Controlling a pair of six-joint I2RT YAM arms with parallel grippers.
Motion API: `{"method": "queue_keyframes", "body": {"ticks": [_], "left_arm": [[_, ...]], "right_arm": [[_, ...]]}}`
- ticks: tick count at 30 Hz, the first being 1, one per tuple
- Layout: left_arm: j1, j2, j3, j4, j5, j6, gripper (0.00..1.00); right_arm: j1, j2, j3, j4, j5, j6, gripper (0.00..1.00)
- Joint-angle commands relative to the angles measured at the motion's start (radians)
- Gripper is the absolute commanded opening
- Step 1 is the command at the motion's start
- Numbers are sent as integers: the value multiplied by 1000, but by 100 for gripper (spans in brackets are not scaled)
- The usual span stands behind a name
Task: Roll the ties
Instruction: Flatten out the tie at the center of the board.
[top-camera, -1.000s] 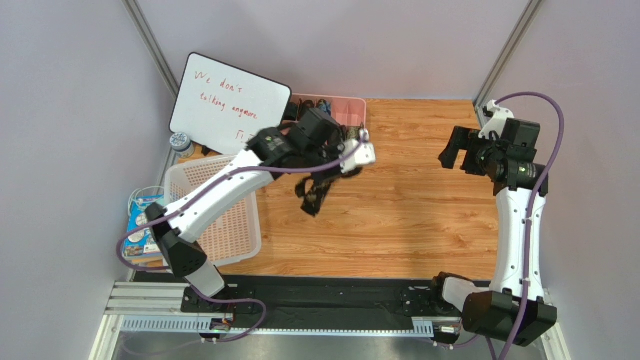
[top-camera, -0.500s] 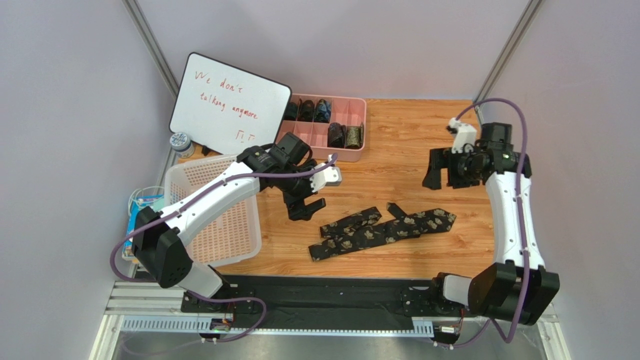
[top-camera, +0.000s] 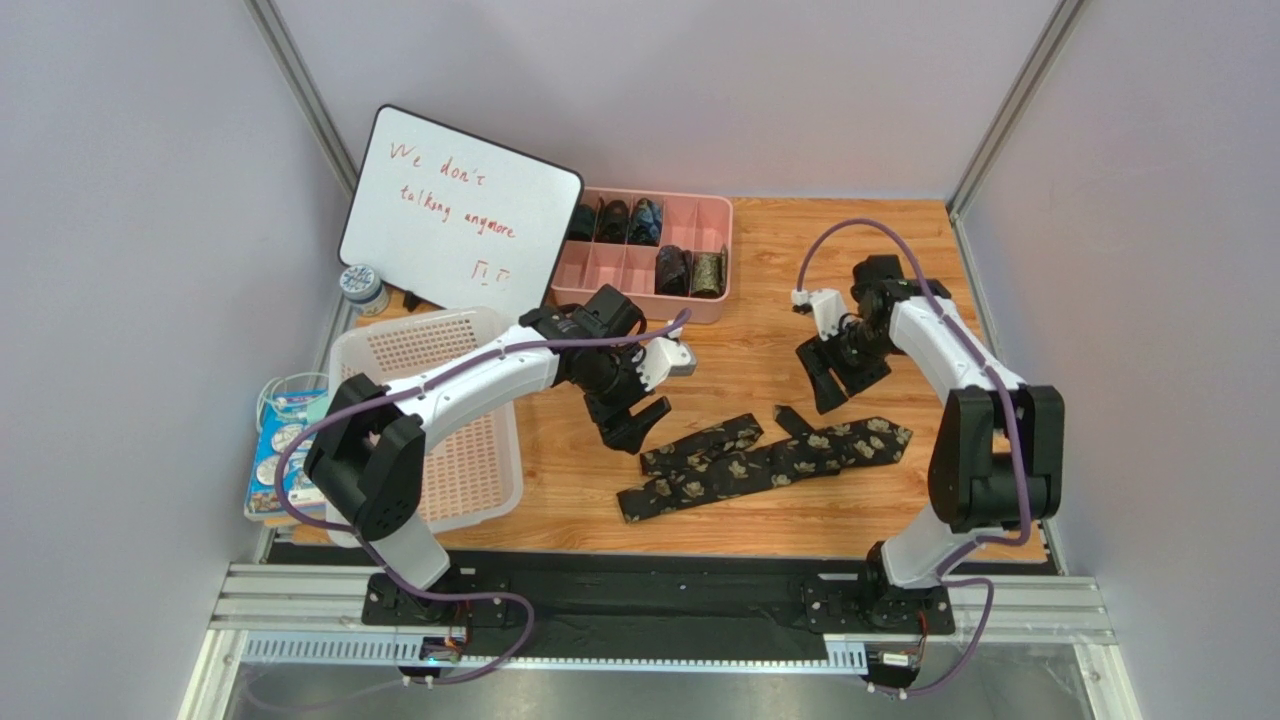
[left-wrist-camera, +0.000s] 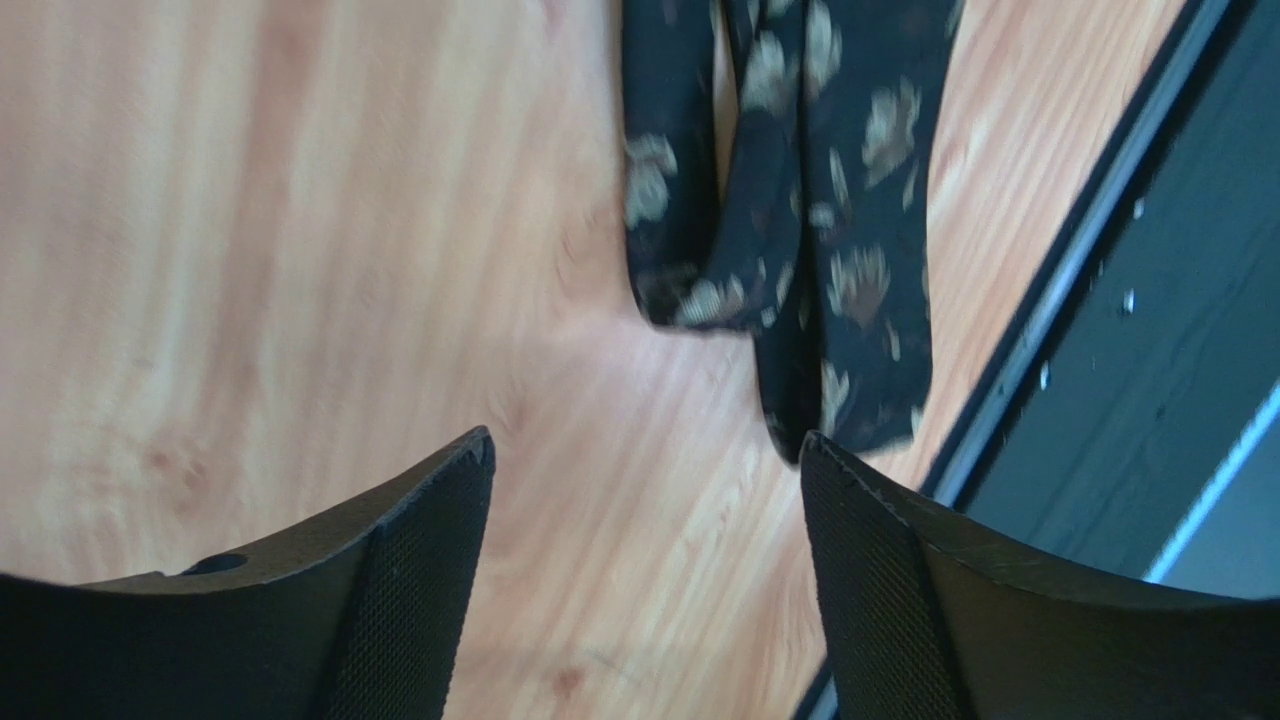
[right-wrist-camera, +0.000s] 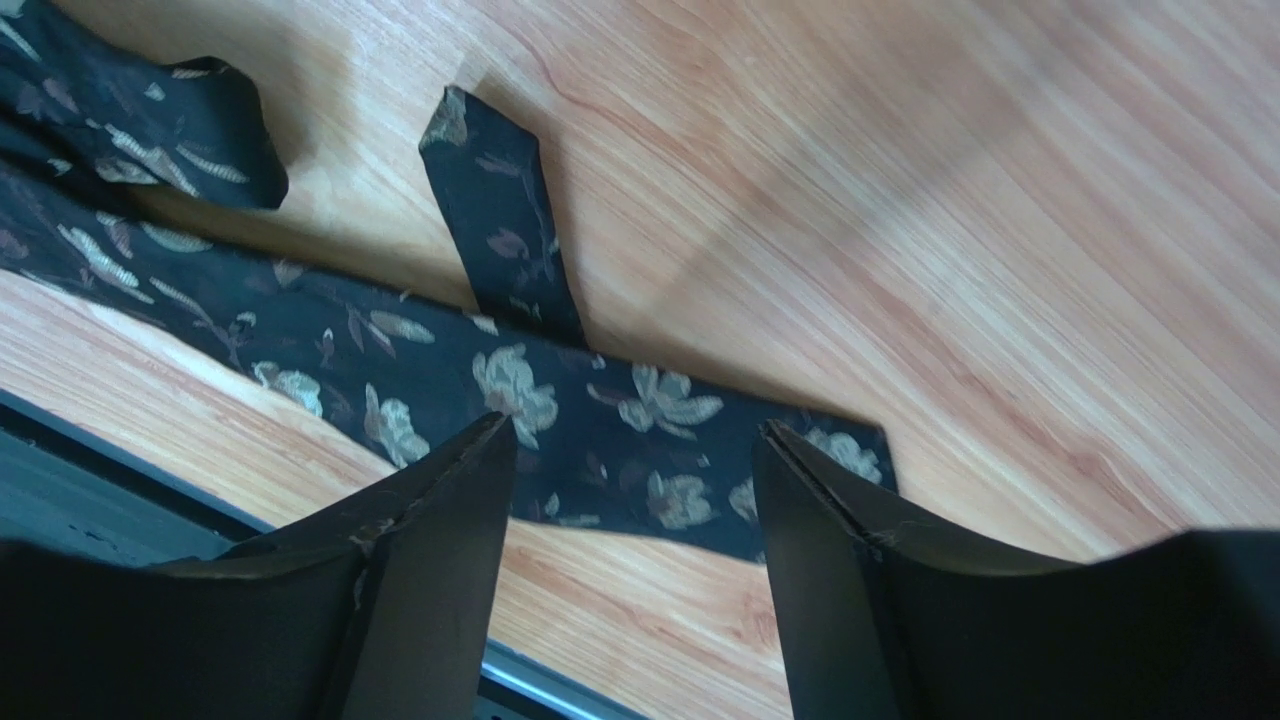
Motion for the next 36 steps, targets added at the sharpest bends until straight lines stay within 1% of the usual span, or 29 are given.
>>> {"method": "queue_keyframes", "body": {"ticks": [1, 3, 4, 8, 12, 18, 22, 24, 26, 27, 28, 29, 30, 31, 32, 33, 34, 35, 36], "left_arm": [[-26, -47, -2, 276, 16, -116, 78], [-54, -37, 10, 381, -20, -121, 78], [-61, -9, 21, 408, -22, -124, 78], [-104, 107, 116, 474, 11, -144, 80], [-164, 172, 134, 639, 21, -162, 82], [-203, 322, 232, 651, 13, -176, 82], [-220, 390, 280, 602, -5, -153, 81], [-220, 425, 304, 550, -24, -145, 80], [-218, 442, 317, 498, -54, -136, 76], [-213, 440, 306, 491, -56, -136, 73], [-210, 436, 295, 490, -51, -139, 65], [-200, 431, 285, 496, -39, -151, 61], [-198, 422, 266, 497, -33, -156, 56], [-194, 419, 265, 494, -27, -158, 44], [-190, 416, 268, 479, -21, -158, 38], [-184, 407, 277, 471, -24, -156, 32], [-177, 401, 283, 467, -24, -161, 16], [-168, 390, 298, 459, -12, -167, 9], [-142, 368, 307, 456, -4, -182, 4]], "right_arm": [[19, 61, 23, 54, -24, 92, 60], [22, 98, 23, 62, -50, 132, 57], [22, 109, 23, 76, -56, 164, 57], [31, 182, 51, 85, -80, 219, 53], [33, 245, 67, 91, -105, 256, 49], [33, 313, 97, 65, -183, 296, 46], [31, 342, 106, 42, -214, 299, 45], [33, 360, 104, 34, -229, 299, 43], [33, 368, 100, 24, -235, 299, 38], [31, 373, 97, 22, -242, 299, 32], [33, 373, 92, 22, -245, 299, 29], [31, 373, 89, 24, -248, 299, 25], [31, 373, 90, 22, -255, 301, 16], [33, 371, 92, 19, -255, 299, 10], [31, 368, 101, 16, -252, 298, 0], [30, 359, 110, 13, -248, 295, 0], [25, 353, 123, 5, -245, 292, 0], [7, 347, 155, 1, -236, 287, 0], [-4, 344, 178, -21, -237, 281, 0]]}}
